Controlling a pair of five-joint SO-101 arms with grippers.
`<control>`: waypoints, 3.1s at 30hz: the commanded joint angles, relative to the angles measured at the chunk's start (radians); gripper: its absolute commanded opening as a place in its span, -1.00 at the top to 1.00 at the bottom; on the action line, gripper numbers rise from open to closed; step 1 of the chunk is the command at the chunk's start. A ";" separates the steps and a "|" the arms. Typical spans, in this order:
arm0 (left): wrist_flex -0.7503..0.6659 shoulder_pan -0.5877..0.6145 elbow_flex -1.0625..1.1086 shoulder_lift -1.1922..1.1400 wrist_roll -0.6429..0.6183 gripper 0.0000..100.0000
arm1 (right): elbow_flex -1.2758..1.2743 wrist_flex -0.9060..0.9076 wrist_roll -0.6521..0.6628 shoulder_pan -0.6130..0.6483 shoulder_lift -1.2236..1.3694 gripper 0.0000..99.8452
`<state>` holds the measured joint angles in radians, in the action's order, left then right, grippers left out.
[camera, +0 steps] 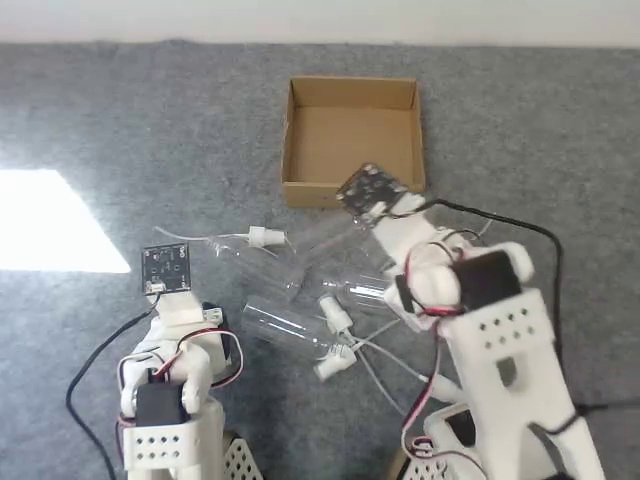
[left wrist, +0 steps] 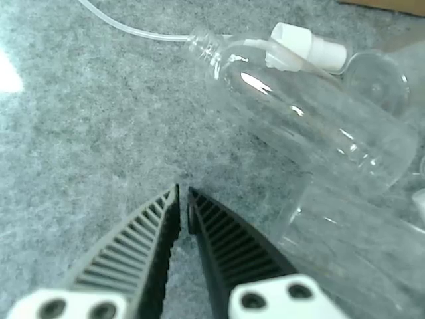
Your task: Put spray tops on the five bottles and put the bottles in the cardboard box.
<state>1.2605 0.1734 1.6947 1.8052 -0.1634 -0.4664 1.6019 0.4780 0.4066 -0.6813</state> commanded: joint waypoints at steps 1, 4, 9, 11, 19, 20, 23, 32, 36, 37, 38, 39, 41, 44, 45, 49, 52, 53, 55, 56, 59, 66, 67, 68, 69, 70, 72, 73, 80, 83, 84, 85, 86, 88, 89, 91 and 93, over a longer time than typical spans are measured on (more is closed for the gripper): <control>0.003 0.006 -0.010 0.015 0.008 0.96 | 0.052 -0.018 0.020 0.061 0.058 0.54; 0.003 0.006 -0.010 0.015 0.008 0.96 | 0.052 -0.041 0.023 0.096 0.097 0.54; 0.003 0.006 -0.010 0.015 0.008 0.96 | 0.052 -0.061 0.078 0.147 0.173 0.54; 0.003 0.006 -0.010 0.015 0.008 0.96 | 0.052 -0.079 0.083 0.157 0.206 0.54; 0.003 0.006 -0.010 0.015 0.008 0.96 | 0.052 -0.176 0.117 0.162 0.344 0.53; 0.003 0.006 -0.010 0.015 0.008 0.96 | 0.052 -0.179 0.137 0.162 0.361 0.53; 0.003 0.006 -0.010 0.015 0.008 0.96 | 0.077 -0.179 0.158 0.159 0.412 0.53; 0.003 0.006 -0.010 0.015 0.008 0.96 | 0.181 -0.174 0.160 0.162 0.605 0.53; 0.003 0.006 -0.010 0.015 0.008 0.96 | 0.196 -0.179 0.163 0.162 0.684 0.53; 0.003 0.006 -0.010 0.015 0.008 0.96 | 0.201 -0.179 0.163 0.162 0.700 0.53; 0.003 0.006 -0.010 0.015 0.008 0.96 | 0.206 -0.179 0.163 0.162 0.719 0.53; 0.003 0.006 -0.010 0.015 0.008 0.96 | 0.210 -0.179 0.163 0.162 0.736 0.53; 0.003 0.006 -0.010 0.015 0.008 0.96 | 0.219 -0.179 0.186 0.159 0.766 0.53; 0.003 0.006 -0.010 0.015 0.008 0.96 | 0.219 -0.179 0.229 0.159 0.808 0.53; 0.003 0.006 -0.010 0.015 0.008 0.96 | 0.219 -0.179 0.238 0.157 0.822 0.54; 0.003 0.006 -0.010 0.015 0.008 0.96 | 0.219 -0.179 0.262 0.156 0.866 0.54; 0.003 0.006 -0.010 0.015 0.008 0.96 | 0.219 -0.179 0.267 0.156 0.891 0.54; 0.003 0.006 -0.010 0.015 0.008 0.96 | 0.219 -0.179 0.267 0.156 0.895 0.54; 0.003 0.006 -0.010 0.015 0.008 0.96 | 0.219 -0.179 0.267 0.156 0.903 0.54; 0.003 0.006 -0.010 0.015 0.008 0.96 | 0.219 -0.179 0.267 0.156 0.905 0.54; 0.003 0.006 -0.010 0.015 0.008 0.96 | 0.219 -0.179 0.262 0.154 0.905 0.56; 0.003 0.006 -0.010 0.015 0.008 0.96 | 0.221 -0.170 0.265 0.154 0.895 0.76; 0.003 0.006 -0.010 0.015 0.008 0.96 | 0.221 -0.166 0.265 0.154 0.895 0.77; 0.003 0.006 -0.010 0.015 0.008 0.96 | 0.221 -0.160 0.265 0.153 0.895 0.77; 0.003 0.006 -0.010 0.015 0.008 0.96 | 0.226 -0.148 0.265 0.153 0.895 0.77; 0.003 0.006 -0.010 0.015 0.008 0.96 | 0.241 -0.127 0.265 0.153 0.895 0.77; 0.003 0.006 -0.010 0.015 0.008 0.96 | 0.287 -0.068 0.265 0.147 0.895 0.77; 0.003 0.006 -0.010 0.015 0.008 0.96 | 0.315 -0.038 0.265 0.139 0.895 0.77; 0.003 0.006 -0.010 0.015 0.008 0.96 | 0.468 0.104 0.264 0.067 0.895 0.77; 0.003 0.006 -0.010 0.015 0.008 0.96 | 0.488 0.145 0.262 0.047 0.894 0.77; 0.003 0.006 -0.010 0.015 0.008 0.96 | 0.488 0.153 0.261 0.042 0.891 0.77; 0.003 0.006 -0.010 0.015 0.008 0.96 | 0.488 0.156 0.261 0.039 0.883 0.77; 0.003 0.006 -0.010 0.015 0.008 0.96 | 0.485 0.162 0.261 0.033 0.871 0.77; 0.003 0.006 -0.010 0.015 0.008 0.96 | 0.476 0.170 0.259 0.015 0.835 0.77; 0.003 0.006 -0.010 0.015 0.008 0.96 | 0.470 0.174 0.261 0.001 0.814 0.77; 0.003 0.006 -0.010 0.015 0.008 0.96 | 0.446 0.176 0.265 -0.030 0.765 0.77; 0.003 0.006 -0.010 0.015 0.008 0.96 | 0.413 0.174 0.265 -0.067 0.714 0.77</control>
<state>1.2605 0.1734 1.6947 1.8052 -0.1634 -0.0307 1.7461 0.7311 0.4097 0.1826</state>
